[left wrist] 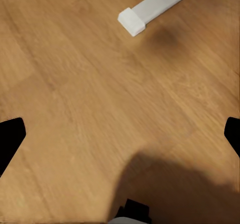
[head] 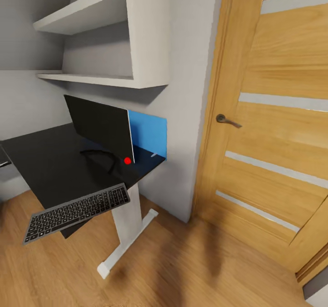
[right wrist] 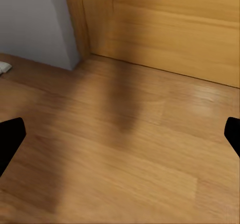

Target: In the bedroom, organize the workspace by keeping the computer under the desk, ensuring the monitor is on the desk, placing the keyboard on the desk next to the monitor, placing the mouse on the desk next to the keyboard, moving the folder from the swivel chair onto the desk next to the mouse, stacking the notebook on top of the folder with the pen on top of the notebook, and positioning the swivel chair next to the desk.

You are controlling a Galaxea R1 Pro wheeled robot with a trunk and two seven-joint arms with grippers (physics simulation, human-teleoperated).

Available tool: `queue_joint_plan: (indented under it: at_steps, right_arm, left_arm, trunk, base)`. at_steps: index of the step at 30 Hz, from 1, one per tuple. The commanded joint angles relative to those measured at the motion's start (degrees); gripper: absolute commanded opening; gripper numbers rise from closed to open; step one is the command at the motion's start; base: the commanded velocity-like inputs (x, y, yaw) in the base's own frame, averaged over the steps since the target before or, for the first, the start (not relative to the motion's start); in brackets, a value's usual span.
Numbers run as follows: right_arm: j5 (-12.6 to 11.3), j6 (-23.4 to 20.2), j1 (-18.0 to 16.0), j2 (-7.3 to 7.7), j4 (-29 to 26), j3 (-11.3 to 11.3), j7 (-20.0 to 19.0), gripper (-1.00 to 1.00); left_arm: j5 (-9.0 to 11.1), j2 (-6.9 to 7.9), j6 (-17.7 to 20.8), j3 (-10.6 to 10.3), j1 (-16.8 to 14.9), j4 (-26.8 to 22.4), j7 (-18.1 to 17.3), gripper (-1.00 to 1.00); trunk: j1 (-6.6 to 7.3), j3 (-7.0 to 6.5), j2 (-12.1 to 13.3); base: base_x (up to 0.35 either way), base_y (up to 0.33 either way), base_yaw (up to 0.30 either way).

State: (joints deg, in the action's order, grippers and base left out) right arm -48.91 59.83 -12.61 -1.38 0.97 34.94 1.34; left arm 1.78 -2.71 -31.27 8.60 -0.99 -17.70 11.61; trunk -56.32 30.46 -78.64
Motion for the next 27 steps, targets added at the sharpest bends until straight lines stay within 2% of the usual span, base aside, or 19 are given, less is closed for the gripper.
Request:
queue_joint_plan:
  at_steps: [1, 19, 27]
  right_arm:
    - [-0.3, 0.17, -0.05, -0.03, 0.1, 0.48, 0.14, 1.0]
    - [-0.3, 0.17, -0.05, -0.03, 0.08, 0.48, 0.15, 1.0]
    - [-0.3, 0.17, -0.05, -0.03, 0.08, 0.48, 0.1, 1.0]
  left_arm:
    - [0.18, -0.02, -0.19, 0.01, -0.04, 0.04, 0.05, 1.0]
    - [0.16, -0.02, -0.2, 0.01, -0.07, 0.04, 0.08, 1.0]
    - [0.16, -0.02, -0.2, 0.01, -0.07, 0.04, 0.08, 1.0]
  trunk:
    - [0.0, 0.05, -0.03]
    - [0.0, 0.35, -0.03]
    - [0.0, 0.66, -0.03]
  base:
    - [0.0, 0.0, 0.281]
    - [0.0, -0.003, 0.278]
    - [0.0, -0.217, 0.269]
